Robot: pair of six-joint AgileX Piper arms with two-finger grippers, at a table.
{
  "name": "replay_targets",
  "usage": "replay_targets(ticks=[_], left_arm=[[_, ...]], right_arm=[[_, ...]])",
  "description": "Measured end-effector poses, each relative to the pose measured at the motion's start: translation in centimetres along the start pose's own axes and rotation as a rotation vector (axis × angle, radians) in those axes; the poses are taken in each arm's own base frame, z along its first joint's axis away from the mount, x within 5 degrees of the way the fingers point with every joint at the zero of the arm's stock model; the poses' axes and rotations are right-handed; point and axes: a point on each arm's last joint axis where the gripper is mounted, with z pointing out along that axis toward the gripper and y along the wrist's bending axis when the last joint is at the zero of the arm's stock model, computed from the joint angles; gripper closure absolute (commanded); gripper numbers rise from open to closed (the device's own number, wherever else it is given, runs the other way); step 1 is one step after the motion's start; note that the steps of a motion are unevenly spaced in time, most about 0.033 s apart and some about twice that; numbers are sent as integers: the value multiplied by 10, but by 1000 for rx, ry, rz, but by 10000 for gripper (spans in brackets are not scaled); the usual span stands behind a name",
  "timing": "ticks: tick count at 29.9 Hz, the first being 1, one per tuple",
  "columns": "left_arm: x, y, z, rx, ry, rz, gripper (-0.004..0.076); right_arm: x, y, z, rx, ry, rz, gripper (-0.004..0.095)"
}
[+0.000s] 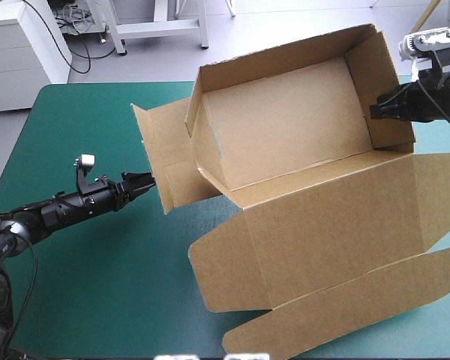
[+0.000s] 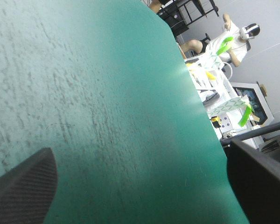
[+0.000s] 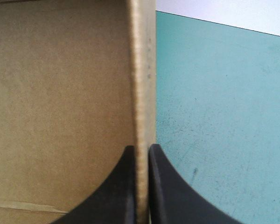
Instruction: Fold the box
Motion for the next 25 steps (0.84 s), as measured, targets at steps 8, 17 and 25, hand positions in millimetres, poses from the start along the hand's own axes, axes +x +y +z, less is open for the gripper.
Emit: replay_targets(ticks=[8,17,25], left_arm=[[-1,-16,7,35,13,34,-6],[-22,-66,14,129,-4,149,-5],[-34,-108,5,195,-36,240,-4]], right_arm=[[0,0,0,0,0,0,927],[0,0,0,3,1,-1,927],[-1,-1,0,6,-6,6,927]])
